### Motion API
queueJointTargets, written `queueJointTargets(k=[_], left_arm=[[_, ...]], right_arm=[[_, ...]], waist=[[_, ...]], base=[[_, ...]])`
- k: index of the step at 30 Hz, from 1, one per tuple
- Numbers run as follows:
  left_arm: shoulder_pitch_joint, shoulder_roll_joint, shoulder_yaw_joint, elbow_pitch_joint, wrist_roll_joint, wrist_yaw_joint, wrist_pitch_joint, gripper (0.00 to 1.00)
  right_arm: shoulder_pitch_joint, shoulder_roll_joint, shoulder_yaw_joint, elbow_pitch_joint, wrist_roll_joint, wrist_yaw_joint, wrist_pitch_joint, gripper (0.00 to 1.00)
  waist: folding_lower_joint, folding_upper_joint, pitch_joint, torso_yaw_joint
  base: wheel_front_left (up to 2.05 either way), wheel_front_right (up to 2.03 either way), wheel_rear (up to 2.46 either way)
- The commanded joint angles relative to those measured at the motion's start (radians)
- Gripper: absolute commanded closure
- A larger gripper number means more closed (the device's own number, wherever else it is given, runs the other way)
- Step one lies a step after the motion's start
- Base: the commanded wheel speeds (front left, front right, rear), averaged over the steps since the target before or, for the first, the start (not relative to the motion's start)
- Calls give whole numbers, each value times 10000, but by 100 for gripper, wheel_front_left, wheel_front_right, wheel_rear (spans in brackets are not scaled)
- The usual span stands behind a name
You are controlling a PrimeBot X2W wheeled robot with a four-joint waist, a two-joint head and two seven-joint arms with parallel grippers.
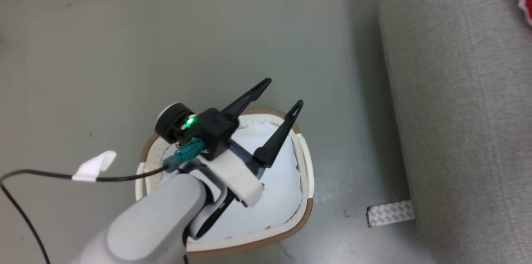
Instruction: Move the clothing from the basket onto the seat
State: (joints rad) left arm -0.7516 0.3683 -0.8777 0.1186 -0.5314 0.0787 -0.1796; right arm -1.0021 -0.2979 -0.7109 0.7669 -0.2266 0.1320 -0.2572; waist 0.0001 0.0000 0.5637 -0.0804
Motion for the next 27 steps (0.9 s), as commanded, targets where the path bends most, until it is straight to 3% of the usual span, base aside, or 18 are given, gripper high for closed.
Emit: queueJointTargets(k=[1,8,14,21,27], left_arm=[[245,193,103,54,-184,102,-124,0],[1228,579,511,334,-469,535,-556,0],[2227,711,896,587,-558,780,-792,0],[3933,608,1964,465,-183,1132,-848,0],[5552,292,3134,290,377,997,-848,0]], right_arm=[[408,215,352,-372,116,-25,-85,0],[2672,1211,2753,-2969,1159,-26,-79,0],[4519,1681,4161,-4325,1980,-25,-67,0],[6472,2094,5533,-4745,2422,-26,-67,0],[7763,2323,6478,-4476,2548,-26,-67,0]], waist=[[-1,0,-558,-228],[-1,0,-1969,-309],[-1,0,-3238,-24],[-1,0,-4632,441],[-1,0,-5280,827]], base=[[0,0,0],[0,0,0],[0,0,0],[0,0,0],[0,0,0]])
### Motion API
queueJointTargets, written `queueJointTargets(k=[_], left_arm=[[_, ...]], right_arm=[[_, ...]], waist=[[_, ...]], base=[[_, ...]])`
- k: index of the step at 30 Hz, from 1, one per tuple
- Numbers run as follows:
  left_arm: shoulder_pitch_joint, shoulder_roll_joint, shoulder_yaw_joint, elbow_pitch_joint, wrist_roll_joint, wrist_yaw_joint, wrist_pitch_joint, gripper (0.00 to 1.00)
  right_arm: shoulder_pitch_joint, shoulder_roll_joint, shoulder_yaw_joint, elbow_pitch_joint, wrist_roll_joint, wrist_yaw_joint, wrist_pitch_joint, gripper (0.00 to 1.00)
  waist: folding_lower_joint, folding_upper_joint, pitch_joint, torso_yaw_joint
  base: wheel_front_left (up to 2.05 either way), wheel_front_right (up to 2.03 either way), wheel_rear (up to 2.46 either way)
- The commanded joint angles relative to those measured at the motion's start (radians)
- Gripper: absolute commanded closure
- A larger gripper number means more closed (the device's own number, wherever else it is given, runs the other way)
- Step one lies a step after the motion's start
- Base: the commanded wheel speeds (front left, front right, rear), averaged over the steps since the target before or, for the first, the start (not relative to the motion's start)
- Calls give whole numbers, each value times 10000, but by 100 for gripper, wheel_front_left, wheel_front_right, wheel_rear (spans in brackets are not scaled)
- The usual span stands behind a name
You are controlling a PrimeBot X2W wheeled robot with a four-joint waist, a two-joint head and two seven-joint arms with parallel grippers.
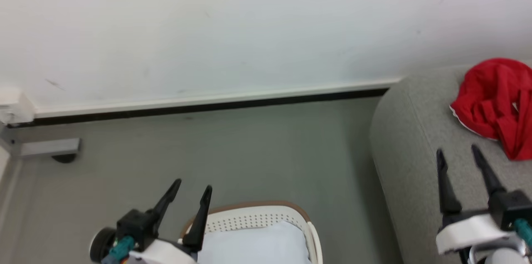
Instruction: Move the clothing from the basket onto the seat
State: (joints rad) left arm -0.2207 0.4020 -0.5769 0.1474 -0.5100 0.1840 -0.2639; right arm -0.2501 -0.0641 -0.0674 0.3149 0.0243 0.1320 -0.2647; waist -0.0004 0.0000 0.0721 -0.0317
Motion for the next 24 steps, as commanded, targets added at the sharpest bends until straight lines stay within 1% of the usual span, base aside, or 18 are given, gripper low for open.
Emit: queueJointTargets(k=[1,5,11,18,24], left_arm=[[440,-151,300,17,265,-99,-4,0],[928,-424,770,142,576,-327,-4,0],[1646,-955,1595,473,1172,-984,-4,0],[2188,-1584,2597,639,1783,-1578,-5,0],[2559,-1945,3354,711,2316,-2145,-5,0]], right_arm=[[433,19,144,68,-53,-26,7,0],[955,88,343,181,59,-26,7,0],[1676,130,823,391,354,-26,7,0],[1992,130,1004,637,754,-26,7,0],[2060,130,1060,871,802,-26,7,0]], waist=[[4,0,-453,417],[4,0,-634,606],[4,0,-871,777],[4,0,-1080,803],[4,0,-1207,811]], base=[[0,0,0],[0,0,0],[0,0,0],[0,0,0],[0,0,0]])
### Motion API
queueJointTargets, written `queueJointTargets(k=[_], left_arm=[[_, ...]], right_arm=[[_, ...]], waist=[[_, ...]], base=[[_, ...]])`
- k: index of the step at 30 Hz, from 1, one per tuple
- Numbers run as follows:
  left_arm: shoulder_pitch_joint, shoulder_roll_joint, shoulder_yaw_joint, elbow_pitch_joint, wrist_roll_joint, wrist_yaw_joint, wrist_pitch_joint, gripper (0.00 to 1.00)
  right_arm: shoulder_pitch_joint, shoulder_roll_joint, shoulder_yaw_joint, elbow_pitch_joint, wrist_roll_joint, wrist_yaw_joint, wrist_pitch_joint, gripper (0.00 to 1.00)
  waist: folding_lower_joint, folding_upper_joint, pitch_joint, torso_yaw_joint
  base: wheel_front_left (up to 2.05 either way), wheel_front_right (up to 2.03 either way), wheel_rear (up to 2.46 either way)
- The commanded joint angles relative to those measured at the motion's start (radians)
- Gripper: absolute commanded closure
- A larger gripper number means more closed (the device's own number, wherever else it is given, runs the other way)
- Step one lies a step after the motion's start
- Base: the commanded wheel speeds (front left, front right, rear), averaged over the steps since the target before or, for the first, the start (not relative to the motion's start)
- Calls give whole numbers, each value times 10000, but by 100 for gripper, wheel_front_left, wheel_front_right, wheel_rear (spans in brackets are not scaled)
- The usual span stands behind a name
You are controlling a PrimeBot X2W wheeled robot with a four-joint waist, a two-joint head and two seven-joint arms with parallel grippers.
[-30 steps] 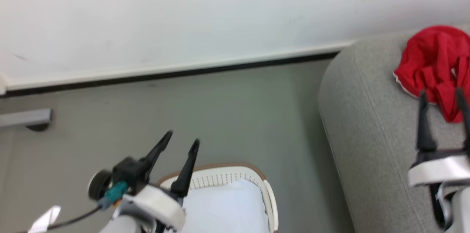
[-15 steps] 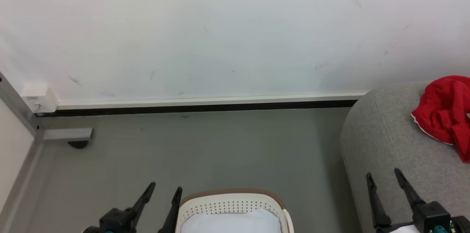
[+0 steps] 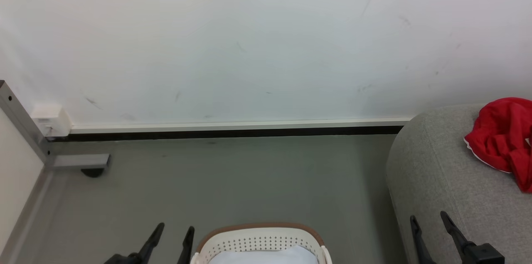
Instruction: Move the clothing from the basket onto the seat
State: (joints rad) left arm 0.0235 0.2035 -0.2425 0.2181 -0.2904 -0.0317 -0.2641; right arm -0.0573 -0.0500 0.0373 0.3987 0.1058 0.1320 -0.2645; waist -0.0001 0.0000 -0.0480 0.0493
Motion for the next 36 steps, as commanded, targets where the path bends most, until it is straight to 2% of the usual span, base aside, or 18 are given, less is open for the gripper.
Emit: queueJointTargets(k=[1,9,15,36], left_arm=[[161,-15,143,24,192,-78,-3,0],[411,-420,930,110,771,-588,-4,0],[462,-634,1472,118,1004,-779,-4,0],[319,-910,1859,167,1416,-989,-4,0]], right_arm=[[138,-12,22,53,-7,-26,5,0],[170,-11,36,168,82,-26,5,0],[173,-11,20,217,99,-26,6,0],[103,-10,9,167,226,-26,5,0]], waist=[[1,0,-23,3],[1,0,-88,28],[1,0,-77,27],[1,0,-12,11]], base=[[0,0,0],[0,0,0],[0,0,0],[0,0,0]])
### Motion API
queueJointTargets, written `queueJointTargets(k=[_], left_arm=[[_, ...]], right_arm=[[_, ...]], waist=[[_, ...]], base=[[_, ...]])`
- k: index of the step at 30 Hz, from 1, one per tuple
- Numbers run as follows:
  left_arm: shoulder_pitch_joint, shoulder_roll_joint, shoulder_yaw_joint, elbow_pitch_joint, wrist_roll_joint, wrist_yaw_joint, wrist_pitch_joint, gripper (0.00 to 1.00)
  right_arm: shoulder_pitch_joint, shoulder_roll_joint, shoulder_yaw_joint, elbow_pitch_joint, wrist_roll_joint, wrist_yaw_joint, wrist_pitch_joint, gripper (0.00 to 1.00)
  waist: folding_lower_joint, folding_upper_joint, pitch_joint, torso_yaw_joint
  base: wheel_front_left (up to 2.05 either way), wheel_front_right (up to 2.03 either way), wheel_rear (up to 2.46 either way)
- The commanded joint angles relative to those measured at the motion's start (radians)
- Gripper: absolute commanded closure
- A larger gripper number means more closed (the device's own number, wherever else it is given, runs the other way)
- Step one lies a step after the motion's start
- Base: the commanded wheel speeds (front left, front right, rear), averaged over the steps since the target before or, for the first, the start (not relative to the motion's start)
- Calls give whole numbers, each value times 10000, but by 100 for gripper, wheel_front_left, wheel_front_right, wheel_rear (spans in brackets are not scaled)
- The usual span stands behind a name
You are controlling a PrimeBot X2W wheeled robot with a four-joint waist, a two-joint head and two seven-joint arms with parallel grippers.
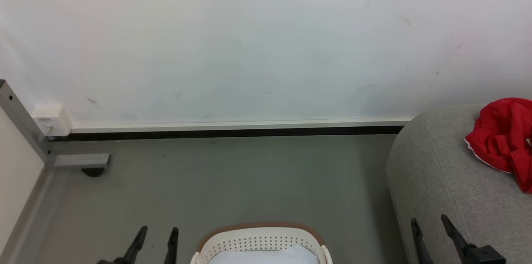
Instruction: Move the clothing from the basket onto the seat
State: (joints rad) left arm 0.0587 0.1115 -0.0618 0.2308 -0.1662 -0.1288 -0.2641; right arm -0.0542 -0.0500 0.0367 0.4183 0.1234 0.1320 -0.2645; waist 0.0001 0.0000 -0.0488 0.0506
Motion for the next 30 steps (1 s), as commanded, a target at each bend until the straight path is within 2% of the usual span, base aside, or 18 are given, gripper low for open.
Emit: queueJointTargets(k=[1,30], left_arm=[[-32,12,50,38,168,-21,-4,0],[-108,176,-63,32,-102,-27,-4,0]], right_arm=[[70,-10,22,-34,64,-26,5,0],[31,-10,66,-91,210,-26,5,0]], waist=[[-1,0,-3,-4],[-1,0,2,-177]], base=[[0,0,0],[0,0,0]])
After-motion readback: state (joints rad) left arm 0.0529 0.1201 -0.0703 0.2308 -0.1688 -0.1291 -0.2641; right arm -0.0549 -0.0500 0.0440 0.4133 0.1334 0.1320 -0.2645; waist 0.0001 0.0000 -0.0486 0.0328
